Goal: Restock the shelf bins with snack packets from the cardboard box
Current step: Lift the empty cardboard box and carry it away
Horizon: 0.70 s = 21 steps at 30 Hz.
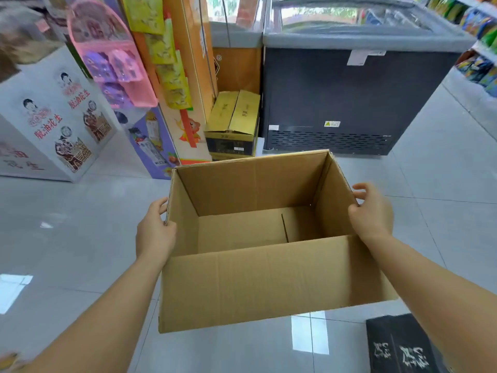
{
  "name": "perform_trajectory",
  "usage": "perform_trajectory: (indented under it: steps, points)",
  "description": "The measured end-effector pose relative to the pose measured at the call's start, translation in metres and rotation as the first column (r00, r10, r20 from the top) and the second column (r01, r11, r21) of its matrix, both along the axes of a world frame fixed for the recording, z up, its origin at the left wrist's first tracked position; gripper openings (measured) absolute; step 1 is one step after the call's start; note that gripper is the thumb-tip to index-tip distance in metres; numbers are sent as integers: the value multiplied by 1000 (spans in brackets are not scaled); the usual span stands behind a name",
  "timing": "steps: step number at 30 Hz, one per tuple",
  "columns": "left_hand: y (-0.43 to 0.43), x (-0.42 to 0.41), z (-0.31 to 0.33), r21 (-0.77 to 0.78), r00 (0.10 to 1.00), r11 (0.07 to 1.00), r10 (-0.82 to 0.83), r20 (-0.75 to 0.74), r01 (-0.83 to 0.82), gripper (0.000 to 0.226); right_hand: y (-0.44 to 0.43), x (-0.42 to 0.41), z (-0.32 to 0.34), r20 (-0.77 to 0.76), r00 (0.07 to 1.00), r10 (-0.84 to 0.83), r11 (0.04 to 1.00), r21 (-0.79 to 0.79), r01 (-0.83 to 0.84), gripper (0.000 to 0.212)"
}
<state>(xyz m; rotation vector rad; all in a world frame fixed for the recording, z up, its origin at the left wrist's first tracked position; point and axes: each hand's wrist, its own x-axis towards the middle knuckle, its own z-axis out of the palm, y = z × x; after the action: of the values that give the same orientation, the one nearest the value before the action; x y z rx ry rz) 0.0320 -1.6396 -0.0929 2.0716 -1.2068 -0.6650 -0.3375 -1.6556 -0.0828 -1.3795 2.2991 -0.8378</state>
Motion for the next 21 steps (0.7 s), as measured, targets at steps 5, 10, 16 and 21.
perform_trajectory:
  steps: [5, 10, 16, 21]
  points:
    - [-61, -16, 21, -27, 998, 998, -56, 12, 56, 49, -39, -18, 22, -5, 999, -32, 999, -15, 32, 38]
    - [-145, -30, 25, -49, 993, 992, -120, -1, 120, 48, -107, -34, 34, -17, 997, -79, 997, -7, 79, 37]
    - [-262, -55, 34, -48, 976, 975, -218, 12, 218, 52, -191, -56, 46, -41, 987, -157, 988, -8, 157, 33]
    - [-339, -94, 36, -38, 955, 955, -294, 26, 295, 52, -242, -88, 50, -24, 972, -232, 973, -19, 232, 30]
